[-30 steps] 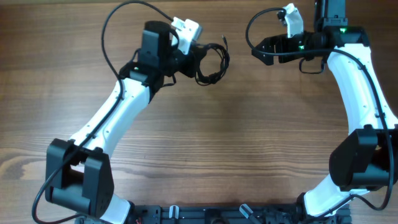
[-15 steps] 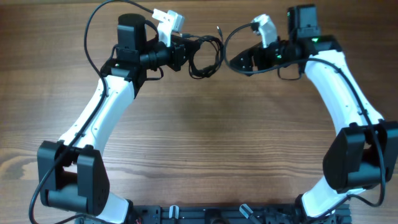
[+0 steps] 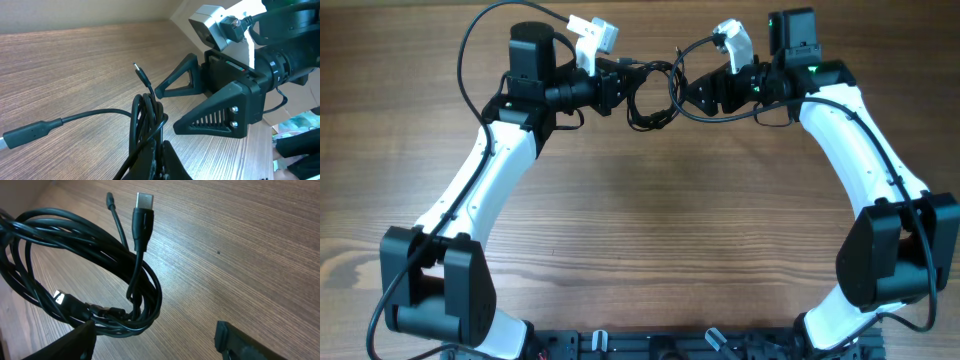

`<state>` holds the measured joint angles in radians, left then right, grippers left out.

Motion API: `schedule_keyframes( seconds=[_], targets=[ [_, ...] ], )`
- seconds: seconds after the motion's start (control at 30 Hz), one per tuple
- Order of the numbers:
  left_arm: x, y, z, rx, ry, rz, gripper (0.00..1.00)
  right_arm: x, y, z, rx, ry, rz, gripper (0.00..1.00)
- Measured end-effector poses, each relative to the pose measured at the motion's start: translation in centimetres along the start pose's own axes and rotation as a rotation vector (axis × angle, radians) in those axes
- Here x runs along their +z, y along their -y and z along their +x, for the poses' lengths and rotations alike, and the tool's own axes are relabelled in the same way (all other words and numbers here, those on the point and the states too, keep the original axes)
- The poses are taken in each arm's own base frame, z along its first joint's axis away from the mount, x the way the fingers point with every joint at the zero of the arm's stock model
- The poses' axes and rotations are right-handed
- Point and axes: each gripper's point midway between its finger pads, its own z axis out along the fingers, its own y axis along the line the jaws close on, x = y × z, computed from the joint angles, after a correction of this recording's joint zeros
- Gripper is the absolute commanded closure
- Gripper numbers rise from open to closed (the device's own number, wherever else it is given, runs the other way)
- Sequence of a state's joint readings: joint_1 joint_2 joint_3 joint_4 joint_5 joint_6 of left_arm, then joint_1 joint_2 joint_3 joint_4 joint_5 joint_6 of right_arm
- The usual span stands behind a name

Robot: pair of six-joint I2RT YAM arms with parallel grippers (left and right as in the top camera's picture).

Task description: Untangle cables

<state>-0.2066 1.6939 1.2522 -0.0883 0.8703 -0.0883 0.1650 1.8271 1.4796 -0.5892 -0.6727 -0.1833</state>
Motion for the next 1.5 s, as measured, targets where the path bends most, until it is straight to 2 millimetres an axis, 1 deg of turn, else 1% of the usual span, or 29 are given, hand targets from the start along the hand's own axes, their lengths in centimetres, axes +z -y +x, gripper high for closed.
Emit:
schedule_keyframes(
  seconds=[0.17, 0.43, 0.67, 0.83, 1.2, 1.5],
  targets=[
    [0.0, 0.0, 0.0, 0.0, 0.001, 0.0, 0.96, 0.0, 0.0, 0.0, 0.034, 0.0, 0.0, 0.33],
    [0.0, 0.0, -0.1, 0.002, 0.002, 0.0, 0.96, 0.0, -0.1, 0.0, 0.05, 0.001, -0.007, 0.34],
    [0.0, 0.0, -0.1, -0.003, 0.002, 0.0, 0.96, -0.1, 0.2, -2.0, 0.023, 0.075, 0.003, 0.34],
    [0.0, 0.1, 0.0, -0.013, 0.001, 0.006, 0.96, -0.1, 0.3, -2.9, 0.024, 0.11, 0.006, 0.34],
    [0.1, 1.1, 0.1, -0.026, -0.009, 0.053, 0.96, -0.4, 0.4, -4.6, 0.005, 0.172, 0.011, 0.36],
    [1.4, 2.9, 0.8, -0.01, -0.036, 0.092, 0.96, -0.5, 0.4, -5.1, 0.017, 0.192, 0.011, 0.38]
  ],
)
